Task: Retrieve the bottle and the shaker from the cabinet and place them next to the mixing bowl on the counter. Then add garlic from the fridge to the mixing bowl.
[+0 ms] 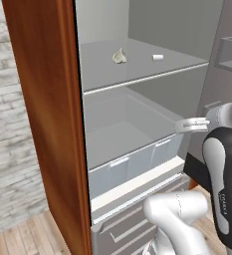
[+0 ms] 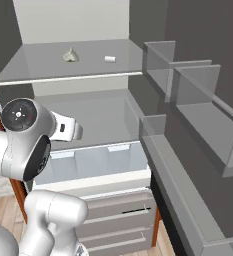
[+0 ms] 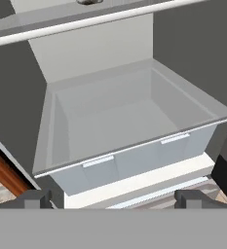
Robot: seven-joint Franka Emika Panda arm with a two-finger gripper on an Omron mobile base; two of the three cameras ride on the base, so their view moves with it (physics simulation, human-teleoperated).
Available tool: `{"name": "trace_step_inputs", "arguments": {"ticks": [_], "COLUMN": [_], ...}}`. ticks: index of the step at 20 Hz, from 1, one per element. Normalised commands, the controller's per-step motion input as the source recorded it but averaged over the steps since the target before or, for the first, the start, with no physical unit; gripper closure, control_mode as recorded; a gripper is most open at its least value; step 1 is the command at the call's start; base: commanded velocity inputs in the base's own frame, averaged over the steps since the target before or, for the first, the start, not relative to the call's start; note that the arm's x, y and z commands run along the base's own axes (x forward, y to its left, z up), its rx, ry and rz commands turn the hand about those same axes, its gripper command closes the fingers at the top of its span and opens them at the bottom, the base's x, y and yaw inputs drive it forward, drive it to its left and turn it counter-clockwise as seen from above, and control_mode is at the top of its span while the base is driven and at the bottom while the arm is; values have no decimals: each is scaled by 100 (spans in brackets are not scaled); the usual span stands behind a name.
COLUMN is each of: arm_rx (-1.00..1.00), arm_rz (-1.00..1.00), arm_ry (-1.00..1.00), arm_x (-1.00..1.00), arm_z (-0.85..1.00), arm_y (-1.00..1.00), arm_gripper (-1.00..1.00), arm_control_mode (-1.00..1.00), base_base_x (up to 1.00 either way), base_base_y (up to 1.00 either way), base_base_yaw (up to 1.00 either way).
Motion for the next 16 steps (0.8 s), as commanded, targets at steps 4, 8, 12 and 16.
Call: {"name": "trace_step_inputs", "arguments": {"ticks": [4, 8, 12, 16], "arm_rx": [0, 0, 0, 0], "arm_rz": [0, 0, 0, 0], "arm_ry": [0, 0, 0, 0], "arm_x": [0, 0, 0, 0], "arm_z": [0, 0, 0, 0], "arm_y": [0, 0, 0, 0], "arm_gripper": [-100, -100, -100, -100], "arm_control_mode": [100, 100, 100, 100], "base_base_x": [34, 0, 0, 0], "base_base_y": [11, 0, 0, 0], "base_base_yaw": [0, 0, 0, 0]}}
